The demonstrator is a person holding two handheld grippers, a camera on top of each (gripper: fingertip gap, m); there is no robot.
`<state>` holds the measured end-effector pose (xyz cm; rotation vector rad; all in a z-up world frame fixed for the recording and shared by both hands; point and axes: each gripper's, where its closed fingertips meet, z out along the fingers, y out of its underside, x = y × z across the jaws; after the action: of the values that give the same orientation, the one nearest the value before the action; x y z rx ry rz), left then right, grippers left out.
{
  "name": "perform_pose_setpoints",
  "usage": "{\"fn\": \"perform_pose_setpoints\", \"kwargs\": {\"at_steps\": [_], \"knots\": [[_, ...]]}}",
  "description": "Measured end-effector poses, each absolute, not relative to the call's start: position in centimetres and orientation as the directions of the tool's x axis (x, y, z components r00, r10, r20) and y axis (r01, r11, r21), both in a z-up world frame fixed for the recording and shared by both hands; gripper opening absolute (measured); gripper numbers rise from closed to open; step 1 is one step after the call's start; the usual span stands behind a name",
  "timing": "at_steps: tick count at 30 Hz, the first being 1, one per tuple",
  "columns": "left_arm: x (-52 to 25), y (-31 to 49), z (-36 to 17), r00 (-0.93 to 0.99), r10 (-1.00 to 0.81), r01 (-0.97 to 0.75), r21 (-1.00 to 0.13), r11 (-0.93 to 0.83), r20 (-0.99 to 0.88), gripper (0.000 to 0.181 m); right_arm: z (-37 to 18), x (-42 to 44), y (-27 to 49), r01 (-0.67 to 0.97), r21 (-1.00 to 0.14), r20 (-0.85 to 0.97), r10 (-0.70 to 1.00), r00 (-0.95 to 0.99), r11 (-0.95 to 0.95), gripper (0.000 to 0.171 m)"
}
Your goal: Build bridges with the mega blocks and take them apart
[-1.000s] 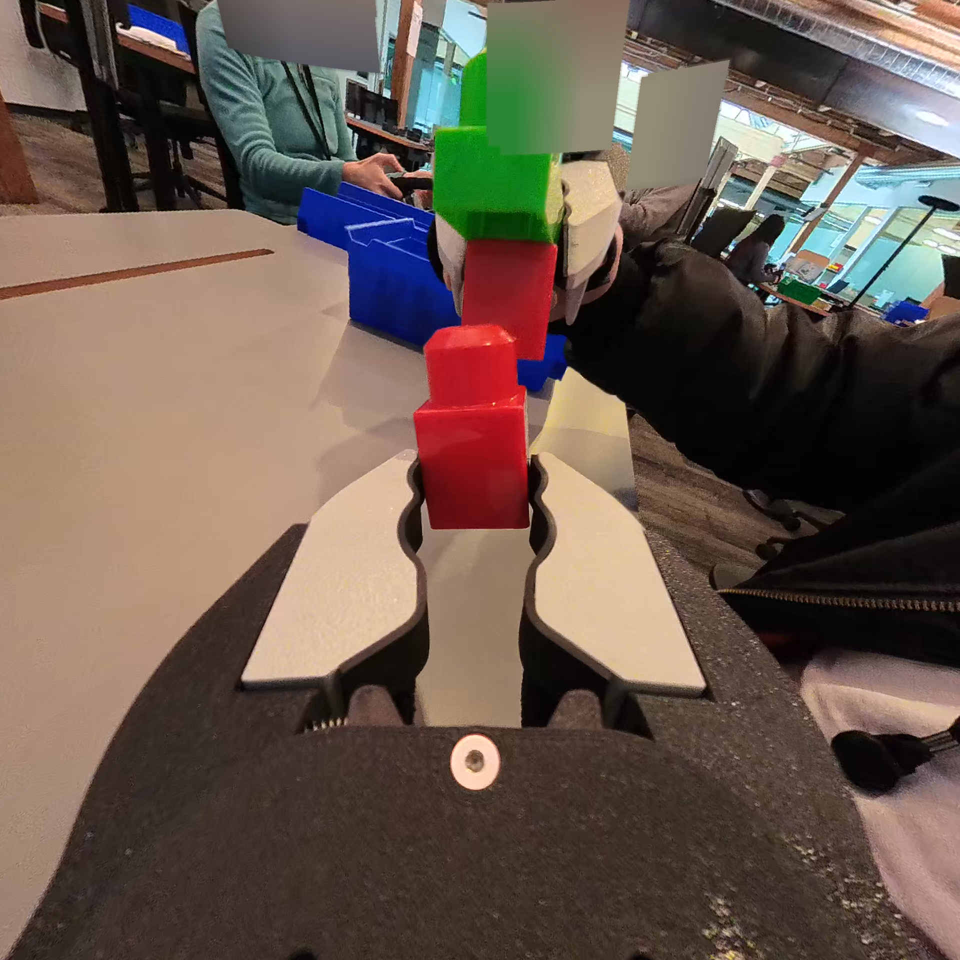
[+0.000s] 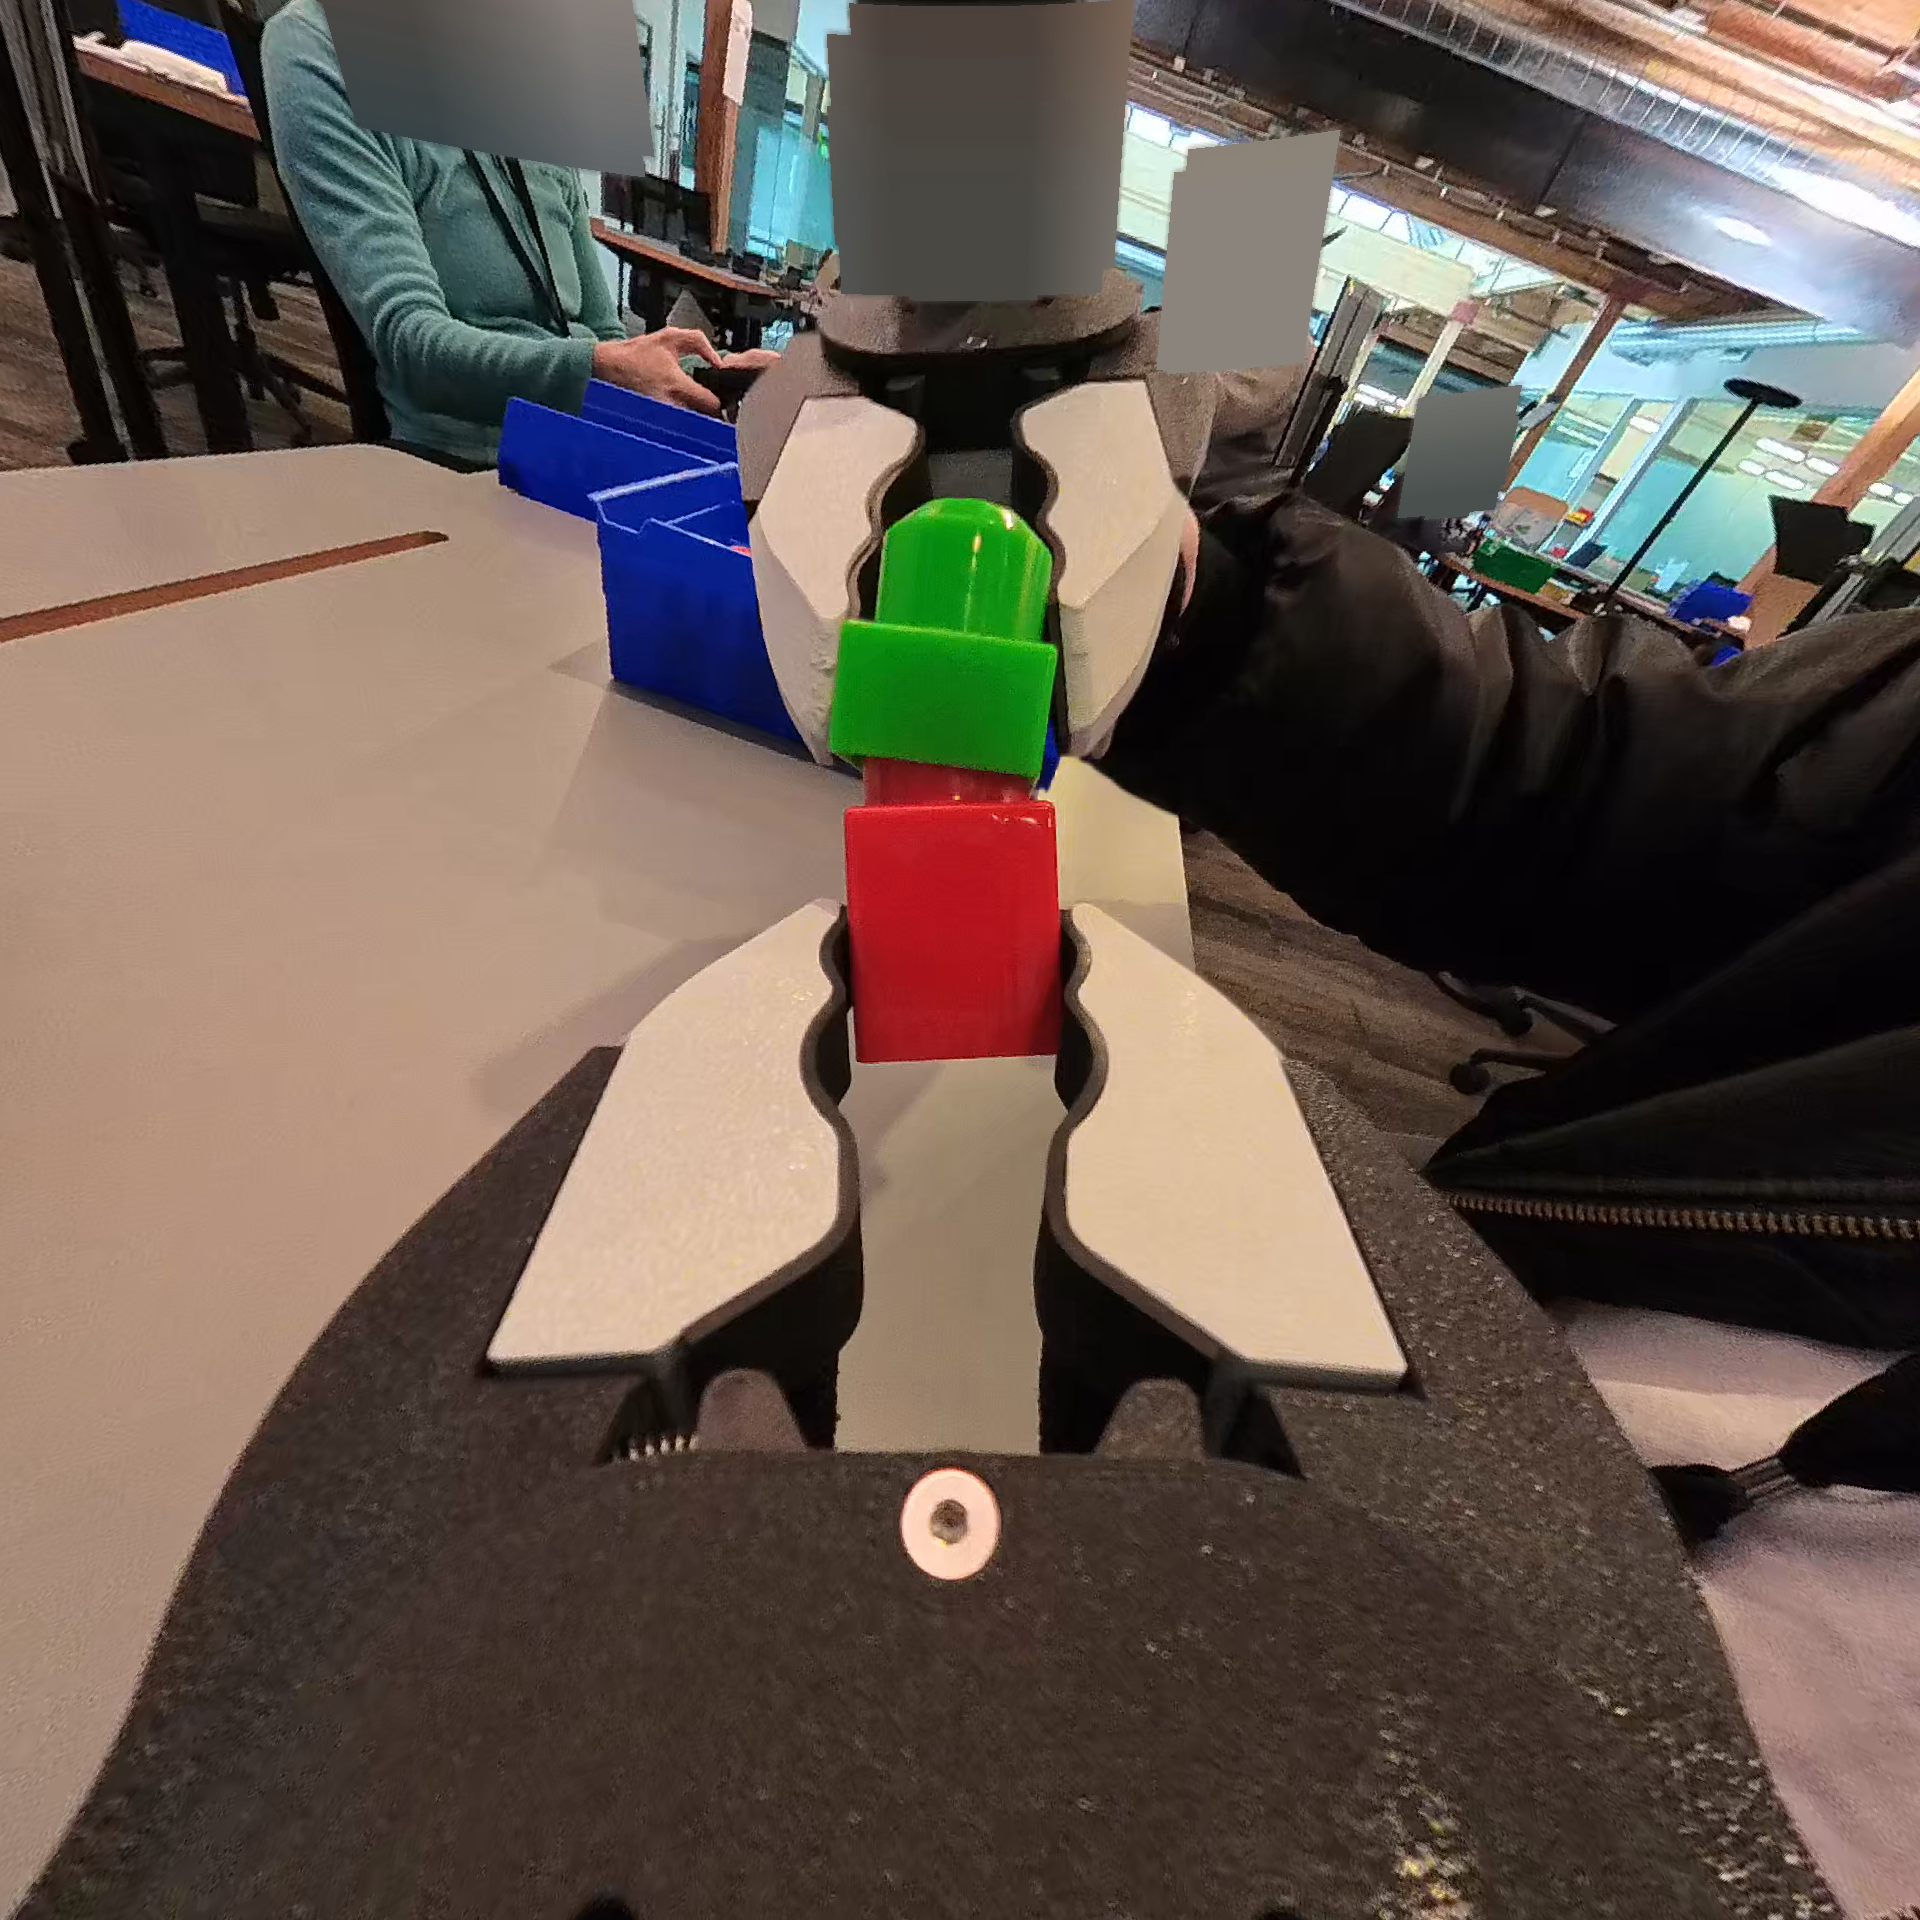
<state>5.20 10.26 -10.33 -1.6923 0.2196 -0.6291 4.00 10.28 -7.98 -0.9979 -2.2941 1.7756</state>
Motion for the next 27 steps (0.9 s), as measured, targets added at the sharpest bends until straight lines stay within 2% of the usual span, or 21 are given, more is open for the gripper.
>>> {"fn": "perform_pose_setpoints", "kwargs": {"at_steps": [7,14,22,27], "knots": [[5.2,10.4,-10.8,0.843,-0.461,0.171,-0.951,-0.257,0.276,0.036,-8.9,4.2,10.5,0.506,-0.851,-0.37,0.522,-0.768,0.141,0.034],[5.5,10.4,-9.2,0.82,-0.491,0.227,-0.955,-0.193,0.294,0.036,-7.7,4.5,10.0,0.473,-0.879,-0.406,0.436,-0.803,0.052,0.034],[6.1,10.3,-10.1,0.789,-0.526,0.226,-0.946,-0.233,0.318,0.036,-8.8,5.2,9.9,0.482,-0.866,-0.383,0.44,-0.813,0.137,0.034],[5.6,10.6,-9.9,0.765,-0.53,0.28,-0.93,-0.237,0.365,0.036,-8.6,4.6,10.2,0.557,-0.827,-0.472,0.445,-0.761,0.076,0.034]]}}
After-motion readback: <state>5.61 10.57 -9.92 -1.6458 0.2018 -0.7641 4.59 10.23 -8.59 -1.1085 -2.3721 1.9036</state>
